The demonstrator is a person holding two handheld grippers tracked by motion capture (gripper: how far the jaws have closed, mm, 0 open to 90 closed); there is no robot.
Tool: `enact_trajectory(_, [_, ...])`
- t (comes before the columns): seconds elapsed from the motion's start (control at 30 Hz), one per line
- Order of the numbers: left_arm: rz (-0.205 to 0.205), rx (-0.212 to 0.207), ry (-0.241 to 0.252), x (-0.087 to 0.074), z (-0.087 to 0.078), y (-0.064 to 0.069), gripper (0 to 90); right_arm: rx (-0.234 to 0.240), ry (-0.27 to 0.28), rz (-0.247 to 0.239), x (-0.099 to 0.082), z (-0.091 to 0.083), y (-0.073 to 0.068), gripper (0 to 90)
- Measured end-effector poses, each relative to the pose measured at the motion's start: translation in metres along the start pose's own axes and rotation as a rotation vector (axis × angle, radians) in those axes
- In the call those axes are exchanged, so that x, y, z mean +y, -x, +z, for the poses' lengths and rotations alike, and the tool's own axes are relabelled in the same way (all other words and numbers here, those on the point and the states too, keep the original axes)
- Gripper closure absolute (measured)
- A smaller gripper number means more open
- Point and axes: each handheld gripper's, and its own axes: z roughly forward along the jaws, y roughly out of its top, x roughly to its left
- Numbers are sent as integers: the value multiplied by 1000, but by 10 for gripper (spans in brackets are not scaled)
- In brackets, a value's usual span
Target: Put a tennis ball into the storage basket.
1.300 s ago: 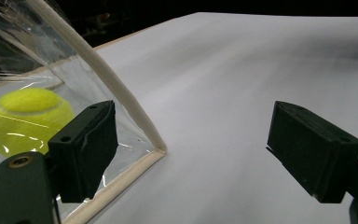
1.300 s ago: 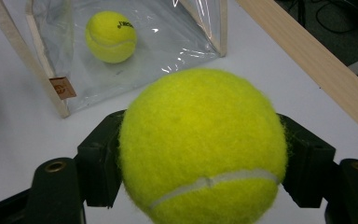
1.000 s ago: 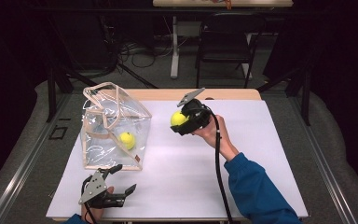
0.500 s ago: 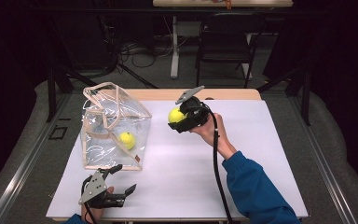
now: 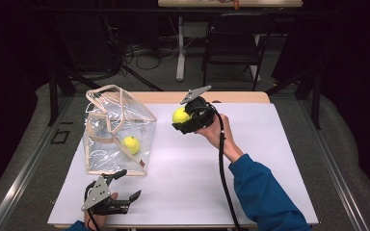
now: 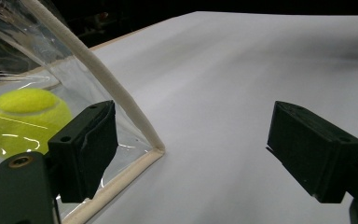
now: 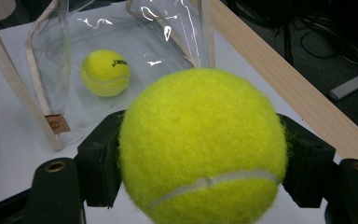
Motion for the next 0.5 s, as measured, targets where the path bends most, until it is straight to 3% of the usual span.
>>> enact_trajectory(0.5, [-1,-2,-1,0,0,0,158,7,8,-17,17,3,-3,265])
